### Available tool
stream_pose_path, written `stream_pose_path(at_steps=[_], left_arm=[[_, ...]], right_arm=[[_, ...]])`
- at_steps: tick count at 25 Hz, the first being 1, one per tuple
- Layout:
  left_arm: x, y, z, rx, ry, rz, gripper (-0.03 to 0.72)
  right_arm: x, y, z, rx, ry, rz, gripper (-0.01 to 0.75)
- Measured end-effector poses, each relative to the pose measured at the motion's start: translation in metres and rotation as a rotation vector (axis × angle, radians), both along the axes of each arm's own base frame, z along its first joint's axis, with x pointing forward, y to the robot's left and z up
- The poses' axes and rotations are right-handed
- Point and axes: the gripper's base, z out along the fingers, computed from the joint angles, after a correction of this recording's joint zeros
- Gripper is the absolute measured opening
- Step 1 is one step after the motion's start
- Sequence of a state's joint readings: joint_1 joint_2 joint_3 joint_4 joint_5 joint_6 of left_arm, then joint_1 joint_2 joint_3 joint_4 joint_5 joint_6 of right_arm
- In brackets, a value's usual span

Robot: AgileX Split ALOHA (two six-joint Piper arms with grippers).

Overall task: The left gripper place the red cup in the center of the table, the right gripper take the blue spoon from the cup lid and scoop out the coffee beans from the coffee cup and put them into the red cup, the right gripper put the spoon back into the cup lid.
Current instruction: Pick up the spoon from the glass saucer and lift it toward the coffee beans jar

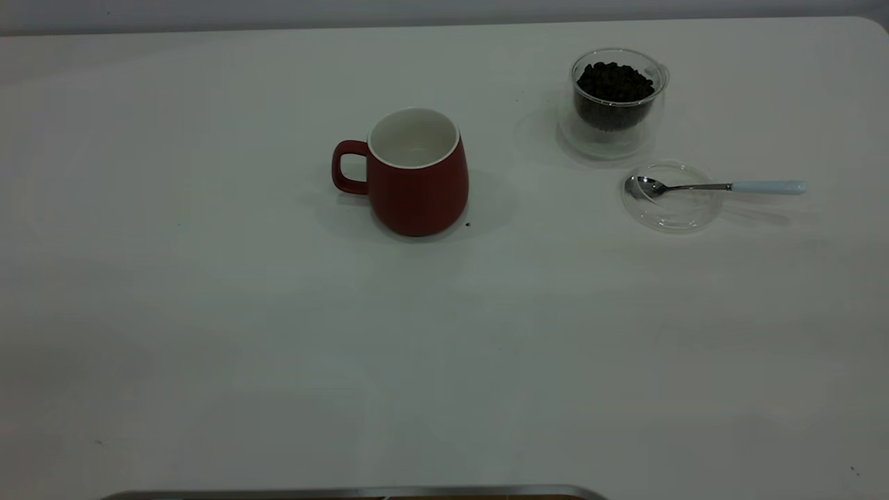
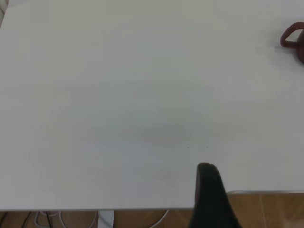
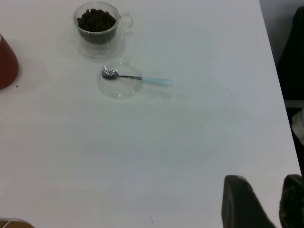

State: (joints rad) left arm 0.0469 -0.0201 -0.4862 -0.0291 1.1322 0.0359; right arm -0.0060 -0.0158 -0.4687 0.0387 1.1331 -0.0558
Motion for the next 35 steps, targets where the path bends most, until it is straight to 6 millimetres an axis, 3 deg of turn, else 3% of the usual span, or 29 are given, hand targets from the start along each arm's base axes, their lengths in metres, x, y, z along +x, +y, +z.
stream_pose_path(at_steps=[23,26,30,33,35], left_arm=[[0.000,0.000,0.000,-0.001,0.002,0.001,0.533],[0.000,0.000,0.000,-0.001,0.002,0.001,0.533],[0.000,0.000,0.000,-0.001,0.002,0.001,0.533],[0.000,0.000,0.000,-0.001,0.002,0.001,0.533],[0.000,0.000,0.000,-0.001,0.002,0.001,0.533]], right_arm=[[0.000,0.000,0.000,0.013,0.000,-0.004,0.253],[0.000,0.000,0.001,0.020,0.000,-0.008,0.328],[-0.001,0.000,0.010,0.017,-0.005,-0.012,0.516],[0.009,0.000,0.026,0.022,0.042,-0.010,0.610],[0.025,0.001,0.041,0.038,0.100,-0.006,0.626]])
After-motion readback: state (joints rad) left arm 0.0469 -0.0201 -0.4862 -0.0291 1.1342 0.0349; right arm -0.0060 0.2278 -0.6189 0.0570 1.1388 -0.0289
